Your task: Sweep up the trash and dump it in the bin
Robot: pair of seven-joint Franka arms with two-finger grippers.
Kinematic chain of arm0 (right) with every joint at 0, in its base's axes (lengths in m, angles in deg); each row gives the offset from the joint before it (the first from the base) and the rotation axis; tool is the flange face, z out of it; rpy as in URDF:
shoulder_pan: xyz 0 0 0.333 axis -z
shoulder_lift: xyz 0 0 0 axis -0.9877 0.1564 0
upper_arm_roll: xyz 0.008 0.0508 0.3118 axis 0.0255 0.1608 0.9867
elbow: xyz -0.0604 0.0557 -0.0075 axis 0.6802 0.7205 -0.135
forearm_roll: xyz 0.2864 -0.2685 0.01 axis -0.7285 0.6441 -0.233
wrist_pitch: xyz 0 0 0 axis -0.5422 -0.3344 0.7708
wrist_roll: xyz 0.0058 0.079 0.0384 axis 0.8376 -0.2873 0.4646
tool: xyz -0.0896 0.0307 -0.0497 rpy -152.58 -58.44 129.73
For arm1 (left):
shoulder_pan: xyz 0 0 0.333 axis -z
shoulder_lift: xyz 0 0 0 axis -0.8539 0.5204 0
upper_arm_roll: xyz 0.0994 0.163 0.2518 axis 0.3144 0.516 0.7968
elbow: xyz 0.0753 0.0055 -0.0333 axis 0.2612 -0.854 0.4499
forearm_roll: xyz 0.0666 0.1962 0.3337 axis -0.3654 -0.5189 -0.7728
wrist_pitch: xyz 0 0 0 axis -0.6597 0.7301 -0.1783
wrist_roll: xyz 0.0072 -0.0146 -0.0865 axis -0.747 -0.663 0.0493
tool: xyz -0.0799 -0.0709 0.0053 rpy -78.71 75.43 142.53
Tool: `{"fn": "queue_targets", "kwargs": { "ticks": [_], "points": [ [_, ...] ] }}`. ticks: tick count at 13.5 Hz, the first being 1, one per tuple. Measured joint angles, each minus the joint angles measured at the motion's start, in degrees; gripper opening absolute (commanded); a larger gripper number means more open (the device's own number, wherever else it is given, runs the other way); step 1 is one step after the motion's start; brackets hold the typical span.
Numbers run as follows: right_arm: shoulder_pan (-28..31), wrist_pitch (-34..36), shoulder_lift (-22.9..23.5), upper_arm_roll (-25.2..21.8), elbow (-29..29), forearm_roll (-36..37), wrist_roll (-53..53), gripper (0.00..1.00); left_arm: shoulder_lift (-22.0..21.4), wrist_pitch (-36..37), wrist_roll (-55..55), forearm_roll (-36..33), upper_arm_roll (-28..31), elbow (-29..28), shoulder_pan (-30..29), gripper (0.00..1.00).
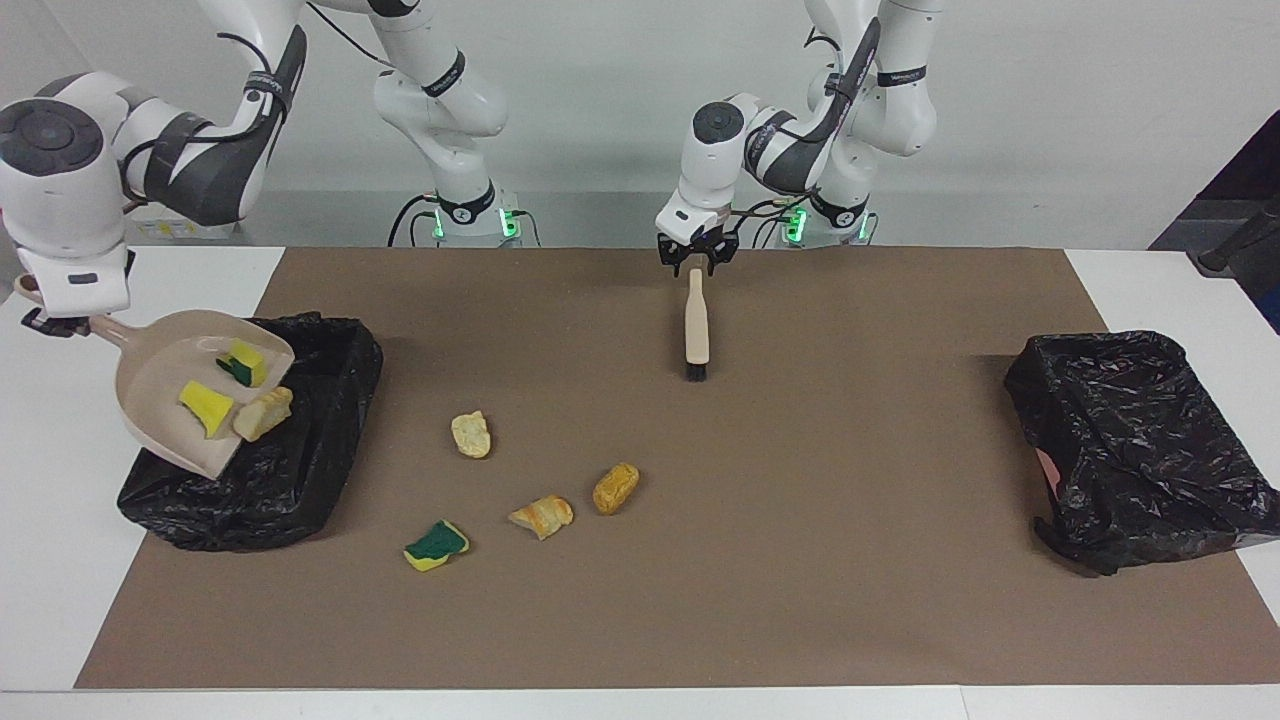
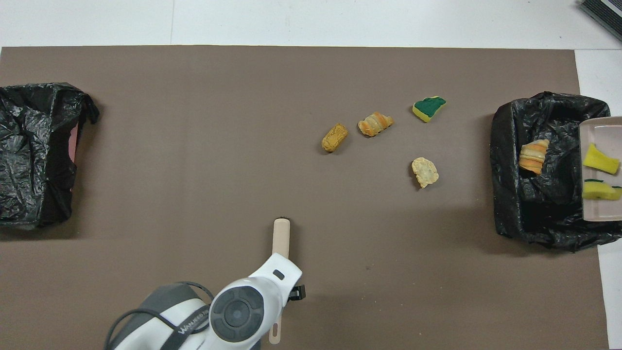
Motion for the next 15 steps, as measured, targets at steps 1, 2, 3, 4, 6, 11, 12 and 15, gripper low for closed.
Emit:
{"fn": "queue_targets", "kwargs": {
  "ticks": [1,2,3,4,6,11,12,15],
  "points": [
    [-1.0,0.1,0.0,0.0,0.0,2.8,0.0,0.00,-0.1,0.1,0.5,-0.5,0.2,1.2,-3.2,1.00],
    [-2.2,0.1,0.0,0.0,0.0,5.8,0.0,0.00,-0.1,0.3,1.3,-1.9,0.4,2.5,-6.4,1.00],
    [-3.6,0.2,0.0,0.0,0.0,8.7,0.0,0.00,-0.2,0.8,2.8,-3.4,0.5,3.9,-9.8,1.00],
    [-5.0,0.5,-0.1,0.1,0.0,10.9,-0.1,0.00,-0.3,1.9,5.2,-4.1,0.6,5.2,-12.9,1.00],
    [-7.0,0.8,-0.1,0.1,0.0,14.0,-0.2,0.00,-0.9,6.1,13.1,-4.4,0.8,7.7,-19.1,1.00],
    [-8.4,1.3,-0.5,0.1,0.0,16.5,-0.2,0.00,-1.6,14.0,33.7,-5.4,1.0,12.5,-33.6,1.00],
    [-8.6,1.5,-0.6,0.1,0.1,16.4,-0.2,0.00,-1.6,14.7,36.4,-5.9,1.1,13.1,-35.8,1.00],
    [-9.0,1.5,-1.1,0.5,1.7,12.3,-0.2,0.00,-1.7,22.3,42.7,-7.7,1.1,19.0,-40.3,1.00]
  ]
}}
